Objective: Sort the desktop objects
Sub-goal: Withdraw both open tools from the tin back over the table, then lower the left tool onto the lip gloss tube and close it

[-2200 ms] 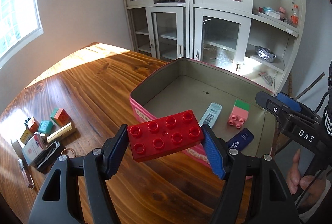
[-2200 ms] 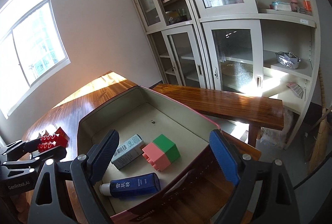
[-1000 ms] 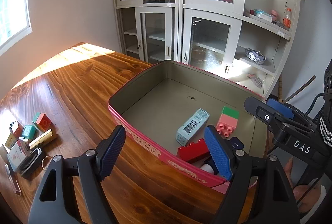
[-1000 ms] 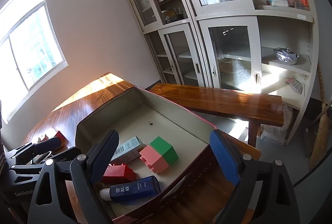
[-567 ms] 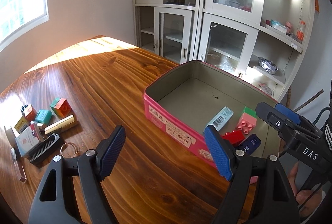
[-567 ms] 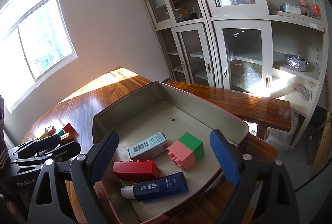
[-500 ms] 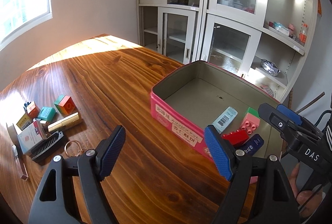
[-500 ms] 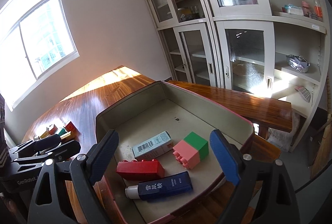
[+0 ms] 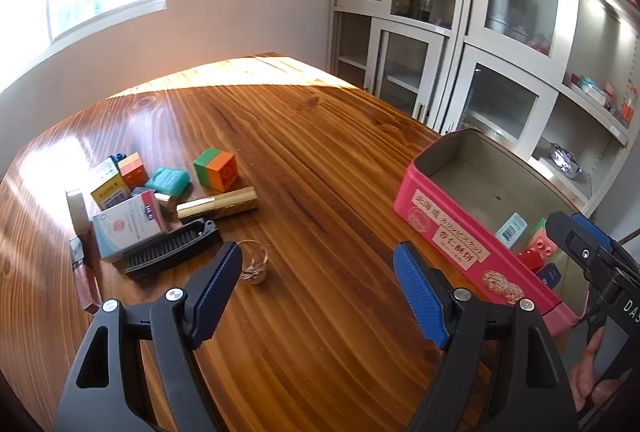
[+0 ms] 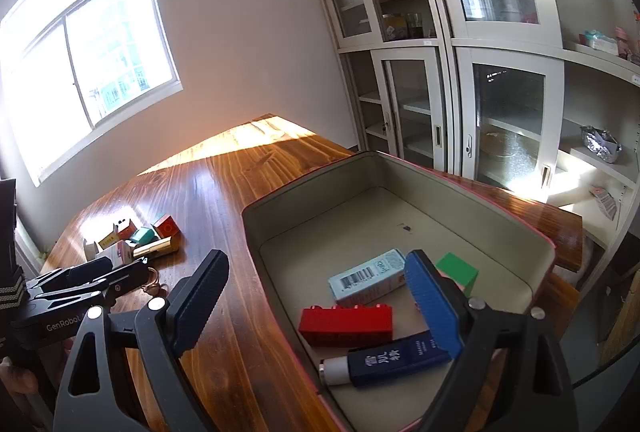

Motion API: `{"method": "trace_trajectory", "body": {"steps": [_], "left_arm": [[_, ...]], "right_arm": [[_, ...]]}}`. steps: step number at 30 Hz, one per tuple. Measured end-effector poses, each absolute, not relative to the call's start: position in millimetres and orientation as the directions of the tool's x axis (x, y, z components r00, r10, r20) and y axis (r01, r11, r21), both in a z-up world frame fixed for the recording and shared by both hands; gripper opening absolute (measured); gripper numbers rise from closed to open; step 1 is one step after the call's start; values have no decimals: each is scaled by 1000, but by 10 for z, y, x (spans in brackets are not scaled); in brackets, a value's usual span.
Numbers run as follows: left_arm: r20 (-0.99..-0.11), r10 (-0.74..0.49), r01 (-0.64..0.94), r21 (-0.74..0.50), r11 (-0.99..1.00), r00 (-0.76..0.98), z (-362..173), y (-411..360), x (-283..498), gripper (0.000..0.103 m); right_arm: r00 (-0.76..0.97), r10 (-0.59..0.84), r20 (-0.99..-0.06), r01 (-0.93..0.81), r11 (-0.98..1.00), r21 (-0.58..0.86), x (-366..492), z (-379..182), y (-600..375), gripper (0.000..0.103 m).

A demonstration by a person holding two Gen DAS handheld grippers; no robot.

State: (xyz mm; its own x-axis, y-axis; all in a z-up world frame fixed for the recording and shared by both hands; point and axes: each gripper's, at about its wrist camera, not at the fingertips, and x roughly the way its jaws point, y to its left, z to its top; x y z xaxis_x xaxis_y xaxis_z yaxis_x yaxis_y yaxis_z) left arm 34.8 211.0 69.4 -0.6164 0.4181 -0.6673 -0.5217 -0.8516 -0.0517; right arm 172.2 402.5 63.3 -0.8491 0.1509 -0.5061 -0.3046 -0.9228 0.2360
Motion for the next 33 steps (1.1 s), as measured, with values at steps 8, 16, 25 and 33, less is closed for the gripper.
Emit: {"method": "trace_trajectory", "body": {"steps": [8, 16, 25, 33], "left_arm": [[-685, 345, -404, -80, -911, -642, 618, 1635, 113, 81], [-703, 249, -259, -95, -961, -666, 528, 1133, -121, 81], [-721, 108, -89, -65, -994, -685, 433, 638, -402, 81], [-742, 34, -29, -20, -999, -670, 322, 458, -638, 81]], "right_arm": [[-852, 86, -517, -225, -951, 212, 1571, 636, 3684, 92], [-841, 17, -540, -148, -969, 200, 1427, 585, 3381, 92], [-821, -54, -569, -62, -981, 183, 1287, 510, 3116, 92], [-789, -104, -605, 0, -986, 169, 1157, 400, 2909, 92]]}}
